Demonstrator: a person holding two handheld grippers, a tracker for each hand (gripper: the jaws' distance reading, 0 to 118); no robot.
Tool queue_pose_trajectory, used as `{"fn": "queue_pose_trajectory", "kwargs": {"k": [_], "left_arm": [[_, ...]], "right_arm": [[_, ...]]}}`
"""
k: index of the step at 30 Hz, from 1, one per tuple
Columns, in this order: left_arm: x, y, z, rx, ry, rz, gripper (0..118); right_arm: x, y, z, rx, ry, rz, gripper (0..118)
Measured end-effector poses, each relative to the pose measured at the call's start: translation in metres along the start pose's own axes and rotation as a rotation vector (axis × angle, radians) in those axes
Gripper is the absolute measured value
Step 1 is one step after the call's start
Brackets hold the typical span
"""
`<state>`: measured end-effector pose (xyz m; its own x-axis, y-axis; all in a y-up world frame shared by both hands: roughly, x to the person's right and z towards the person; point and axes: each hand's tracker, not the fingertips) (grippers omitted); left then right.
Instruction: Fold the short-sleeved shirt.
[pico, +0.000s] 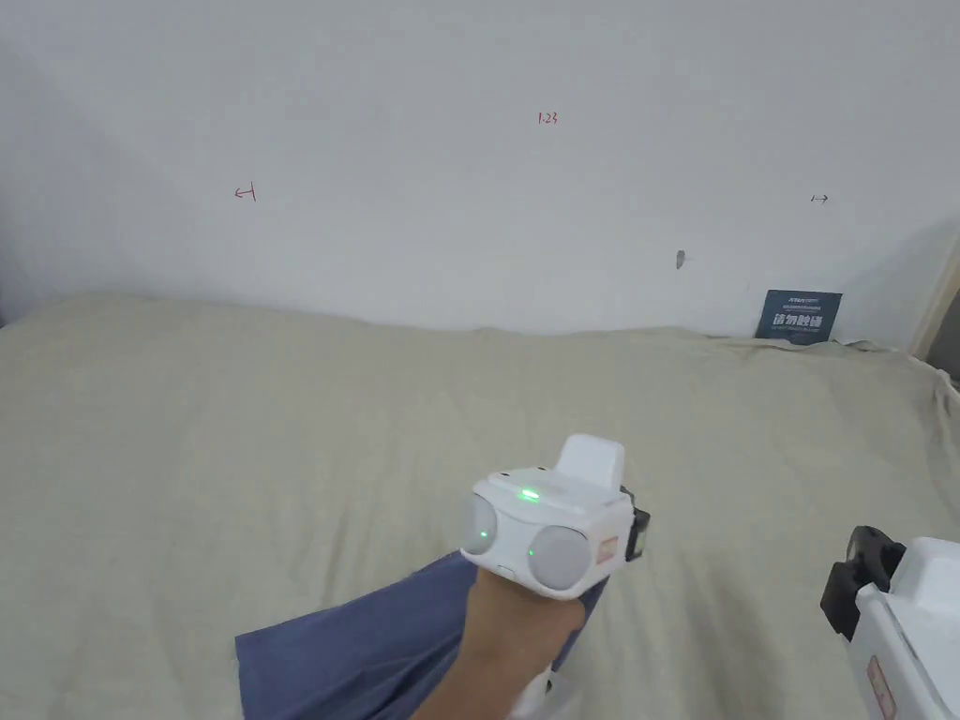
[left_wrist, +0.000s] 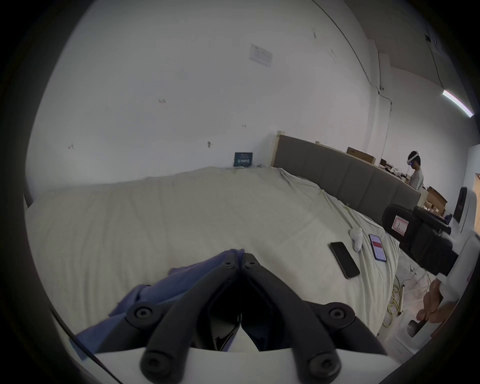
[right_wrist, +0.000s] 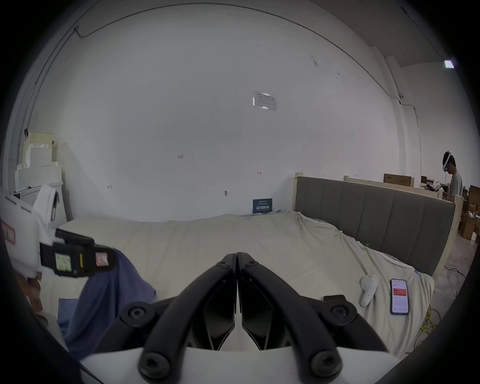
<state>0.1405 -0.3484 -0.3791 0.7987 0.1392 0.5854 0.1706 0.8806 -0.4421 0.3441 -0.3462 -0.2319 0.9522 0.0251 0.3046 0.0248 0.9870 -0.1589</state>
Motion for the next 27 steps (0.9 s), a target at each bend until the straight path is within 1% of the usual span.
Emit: {"fn": "queue_pose_trajectory", "kwargs": {"k": [5, 7, 8, 9, 10, 11, 12, 13, 15, 19, 22, 27], "left_arm": [[0.018, -0.016, -0.028, -0.057, 0.008, -0.012, 0], [0.017, -0.020, -0.034, -0.085, 0.004, 0.003, 0], [0.017, -0.022, -0.036, -0.089, 0.009, 0.003, 5], [0.018, -0.024, -0.037, -0.088, 0.011, 0.007, 12], [0.017, -0.025, -0.037, -0.083, 0.023, 0.014, 23], [0.012, -0.027, -0.036, -0.080, 0.019, 0.017, 46], [0.011, -0.028, -0.033, -0.073, 0.030, 0.031, 61], [0.009, -0.027, -0.031, -0.063, 0.039, 0.038, 68], [-0.002, -0.026, -0.019, -0.035, 0.050, 0.055, 68], [-0.026, -0.025, 0.011, 0.023, 0.100, 0.034, 68], [-0.047, -0.030, 0.043, 0.078, 0.181, -0.001, 68], [-0.094, -0.052, 0.099, 0.151, 0.337, -0.013, 64]], "right_arm": [[0.010, -0.005, 0.000, -0.017, -0.021, 0.001, 0], [0.011, -0.006, 0.001, -0.022, -0.022, 0.008, 0], [0.011, -0.007, 0.001, -0.024, -0.022, 0.011, 0], [0.011, -0.007, 0.000, -0.026, -0.022, 0.012, 0], [0.010, -0.007, 0.000, -0.027, -0.022, 0.012, 1], [0.010, -0.008, 0.000, -0.029, -0.020, 0.012, 0], [0.009, -0.008, 0.000, -0.032, -0.018, 0.012, 0], [0.007, -0.008, -0.001, -0.033, -0.016, 0.014, 0], [0.003, -0.009, -0.001, -0.032, -0.011, 0.019, 0], [-0.008, -0.007, 0.000, -0.028, 0.009, 0.016, 0], [-0.019, -0.007, -0.003, -0.026, 0.030, 0.019, 0], [-0.045, -0.009, -0.005, -0.024, 0.073, 0.016, 0]]}}
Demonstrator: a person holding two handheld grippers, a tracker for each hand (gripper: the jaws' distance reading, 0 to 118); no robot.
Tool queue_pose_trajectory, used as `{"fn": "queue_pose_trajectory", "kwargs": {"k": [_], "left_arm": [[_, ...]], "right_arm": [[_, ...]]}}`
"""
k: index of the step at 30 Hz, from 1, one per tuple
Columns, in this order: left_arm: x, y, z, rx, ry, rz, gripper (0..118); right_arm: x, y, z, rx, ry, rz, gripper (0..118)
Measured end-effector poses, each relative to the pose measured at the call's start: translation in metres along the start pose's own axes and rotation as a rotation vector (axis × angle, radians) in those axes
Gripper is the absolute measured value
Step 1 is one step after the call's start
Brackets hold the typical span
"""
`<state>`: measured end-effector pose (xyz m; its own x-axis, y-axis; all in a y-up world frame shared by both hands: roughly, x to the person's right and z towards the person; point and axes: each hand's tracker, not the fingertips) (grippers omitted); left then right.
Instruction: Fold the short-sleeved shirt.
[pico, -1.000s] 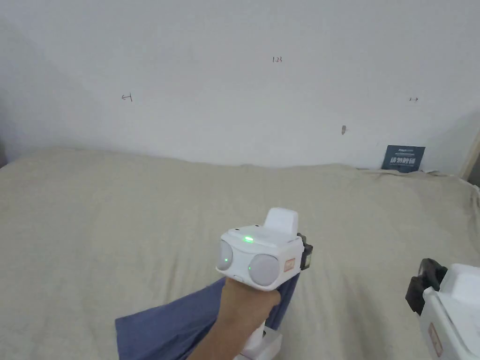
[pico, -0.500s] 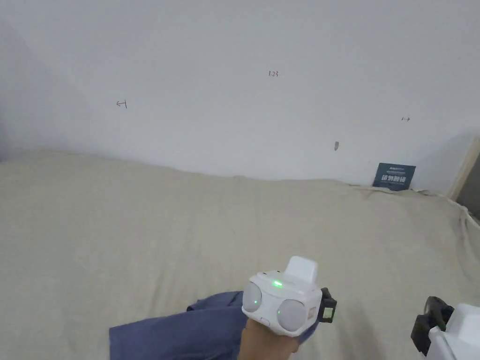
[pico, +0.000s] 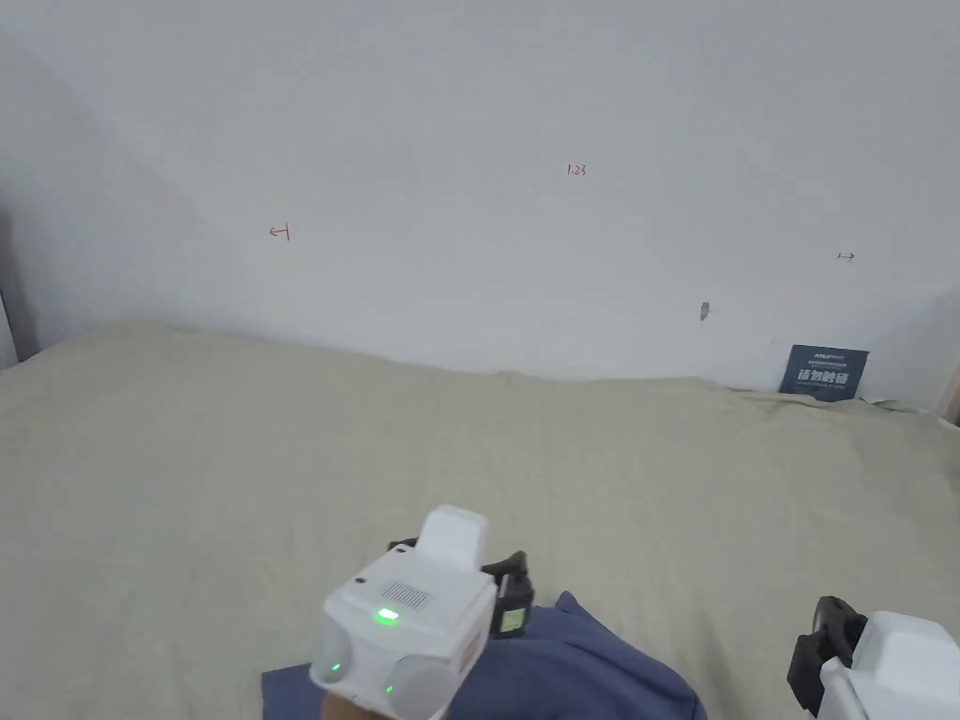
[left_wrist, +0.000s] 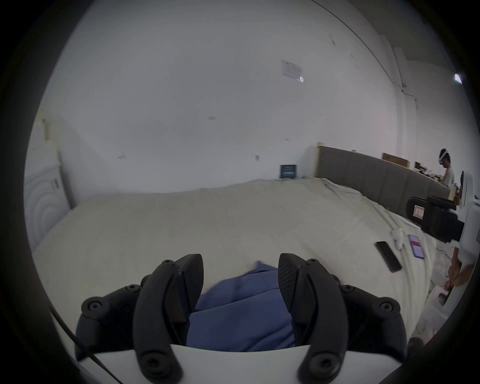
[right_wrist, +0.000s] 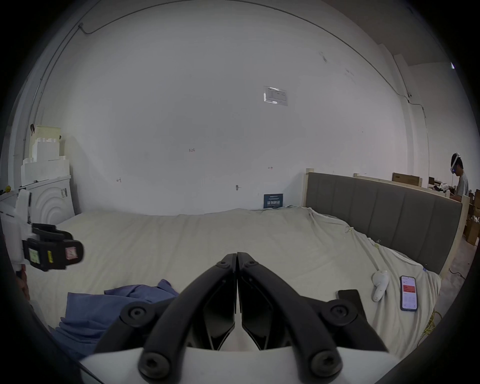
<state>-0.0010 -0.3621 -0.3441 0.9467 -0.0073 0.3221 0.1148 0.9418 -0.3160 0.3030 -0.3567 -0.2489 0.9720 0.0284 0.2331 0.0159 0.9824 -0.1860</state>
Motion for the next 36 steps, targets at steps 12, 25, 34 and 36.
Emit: {"fn": "queue_pose_trajectory", "kwargs": {"k": [12, 25, 34, 36], "left_arm": [[-0.102, -0.047, 0.086, 0.099, 0.278, 0.103, 33], [-0.139, -0.075, 0.051, -0.096, 0.212, 0.189, 0], [-0.162, -0.103, -0.034, -0.427, 0.125, 0.220, 25], [-0.163, -0.112, -0.051, -0.496, 0.139, 0.215, 45]], "right_arm": [[-0.055, -0.008, -0.011, 0.007, 0.096, 0.014, 0], [-0.087, -0.018, -0.021, -0.027, 0.140, 0.035, 0], [-0.092, -0.025, -0.027, -0.052, 0.144, 0.053, 0], [-0.091, -0.027, -0.028, -0.059, 0.143, 0.052, 0]]}}
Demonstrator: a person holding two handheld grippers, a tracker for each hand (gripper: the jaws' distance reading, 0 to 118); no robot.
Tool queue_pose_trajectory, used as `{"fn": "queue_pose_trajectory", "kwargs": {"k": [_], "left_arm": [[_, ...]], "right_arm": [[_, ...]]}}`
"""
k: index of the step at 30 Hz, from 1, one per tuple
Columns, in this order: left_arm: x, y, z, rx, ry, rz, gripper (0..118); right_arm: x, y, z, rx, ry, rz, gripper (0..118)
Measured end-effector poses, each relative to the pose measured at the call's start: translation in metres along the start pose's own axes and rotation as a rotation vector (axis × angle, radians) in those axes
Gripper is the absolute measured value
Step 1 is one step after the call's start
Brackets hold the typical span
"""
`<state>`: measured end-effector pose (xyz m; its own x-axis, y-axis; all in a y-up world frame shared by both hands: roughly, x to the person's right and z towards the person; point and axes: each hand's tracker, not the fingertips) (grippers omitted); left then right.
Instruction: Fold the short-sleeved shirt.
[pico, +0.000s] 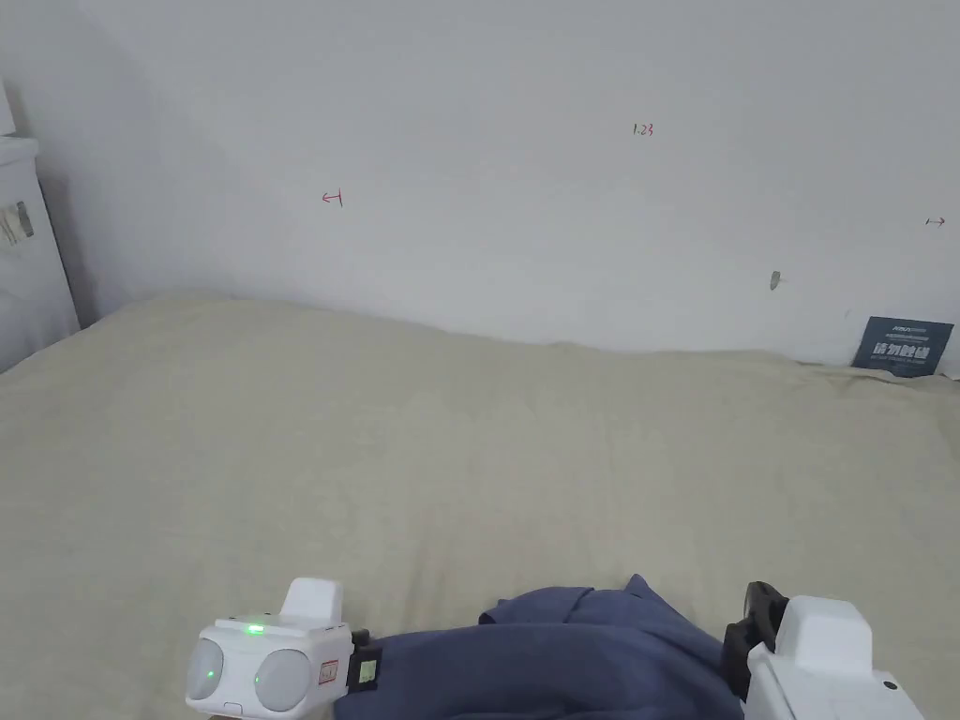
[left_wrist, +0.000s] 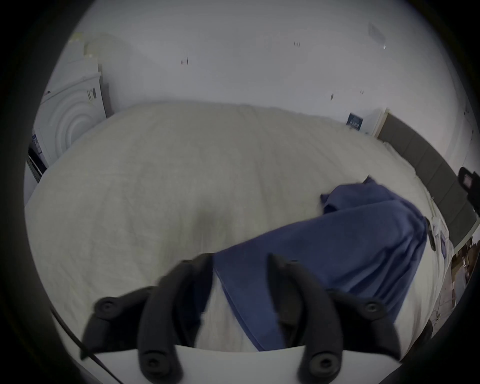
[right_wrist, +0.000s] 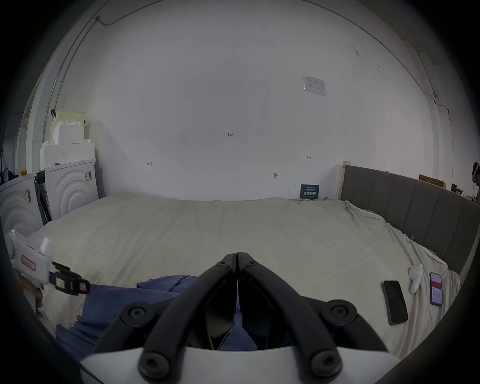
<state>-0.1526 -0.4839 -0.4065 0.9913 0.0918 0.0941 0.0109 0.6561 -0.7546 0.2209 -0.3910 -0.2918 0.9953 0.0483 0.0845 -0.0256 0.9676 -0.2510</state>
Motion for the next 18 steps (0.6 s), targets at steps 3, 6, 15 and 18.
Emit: {"fn": "queue_pose_trajectory", "kwargs": {"k": [3, 6, 15, 18], "left_arm": [[0.000, -0.002, -0.021, -0.024, 0.012, -0.004, 68], [0.001, -0.006, -0.042, -0.094, 0.064, -0.024, 68], [0.045, -0.016, -0.032, -0.055, 0.098, -0.200, 8], [0.048, -0.018, -0.026, -0.053, 0.125, -0.244, 0]], "right_arm": [[0.003, -0.004, -0.002, -0.006, -0.005, 0.000, 0], [0.007, -0.006, -0.003, -0.020, -0.008, 0.003, 1], [0.016, -0.014, -0.006, -0.041, -0.021, -0.002, 1], [0.019, -0.014, -0.009, -0.051, -0.025, -0.010, 1]]}}
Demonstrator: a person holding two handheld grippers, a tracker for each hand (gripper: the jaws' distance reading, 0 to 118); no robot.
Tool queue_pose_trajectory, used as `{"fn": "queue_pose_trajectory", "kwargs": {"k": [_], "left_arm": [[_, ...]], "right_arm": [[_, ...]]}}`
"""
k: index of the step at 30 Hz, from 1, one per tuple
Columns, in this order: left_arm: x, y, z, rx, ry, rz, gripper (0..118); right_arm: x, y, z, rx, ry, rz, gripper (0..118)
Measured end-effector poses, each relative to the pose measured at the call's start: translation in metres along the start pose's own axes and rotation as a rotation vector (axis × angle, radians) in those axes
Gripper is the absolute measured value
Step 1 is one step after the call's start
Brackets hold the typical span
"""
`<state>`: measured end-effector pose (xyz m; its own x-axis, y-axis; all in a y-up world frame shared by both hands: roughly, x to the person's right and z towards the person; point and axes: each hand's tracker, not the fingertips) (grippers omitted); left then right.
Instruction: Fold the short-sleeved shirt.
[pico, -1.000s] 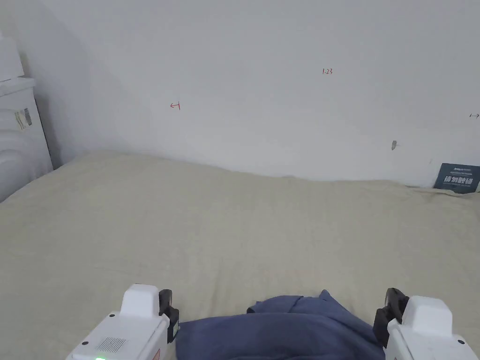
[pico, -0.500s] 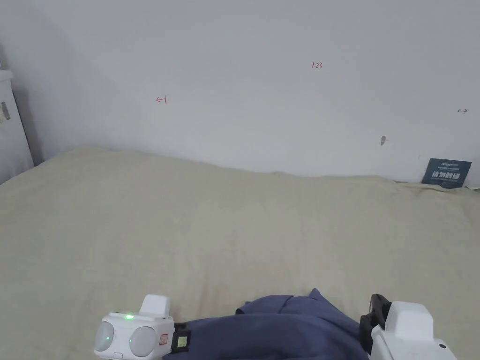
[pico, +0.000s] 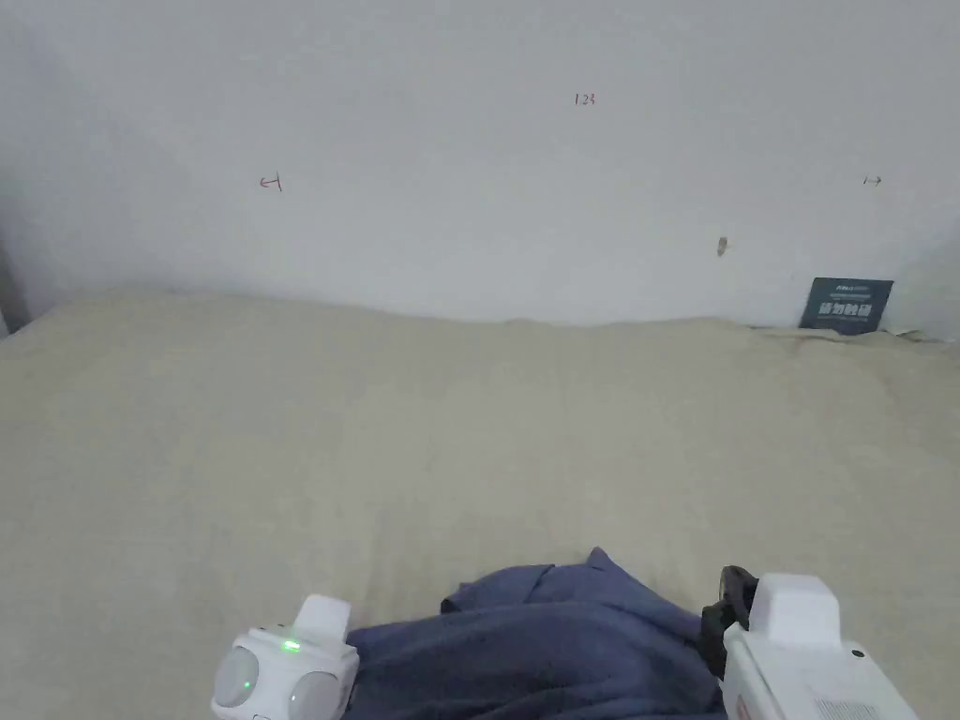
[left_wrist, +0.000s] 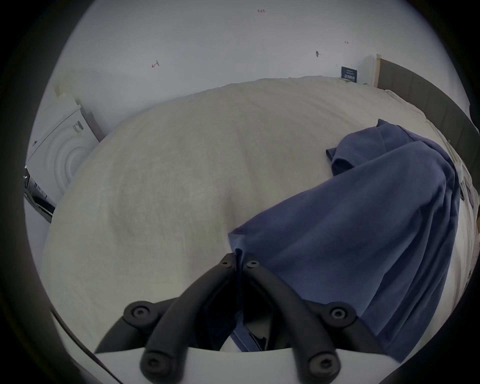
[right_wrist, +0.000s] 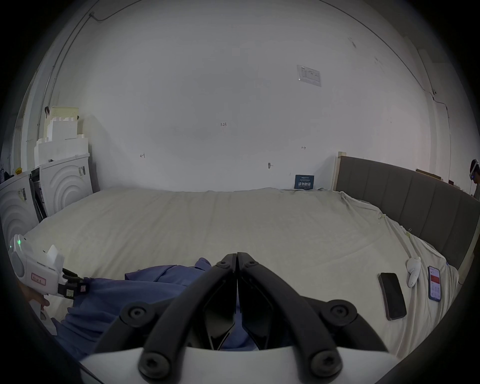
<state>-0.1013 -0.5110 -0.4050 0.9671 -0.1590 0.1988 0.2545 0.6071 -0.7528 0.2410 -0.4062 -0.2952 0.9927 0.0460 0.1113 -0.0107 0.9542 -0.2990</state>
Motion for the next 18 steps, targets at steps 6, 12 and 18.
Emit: {"fn": "queue_pose_trajectory", "kwargs": {"k": [6, 12, 18], "left_arm": [[-0.023, 0.001, 0.032, 0.125, -0.055, 0.058, 0], [-0.035, 0.004, 0.080, 0.280, -0.144, 0.142, 0], [-0.038, -0.002, 0.116, 0.346, -0.172, 0.185, 0]], "right_arm": [[0.010, 0.004, -0.014, -0.030, -0.007, 0.012, 1], [0.016, 0.009, -0.040, -0.064, 0.008, 0.024, 1], [0.018, 0.017, -0.094, -0.224, 0.112, 0.011, 2]]}}
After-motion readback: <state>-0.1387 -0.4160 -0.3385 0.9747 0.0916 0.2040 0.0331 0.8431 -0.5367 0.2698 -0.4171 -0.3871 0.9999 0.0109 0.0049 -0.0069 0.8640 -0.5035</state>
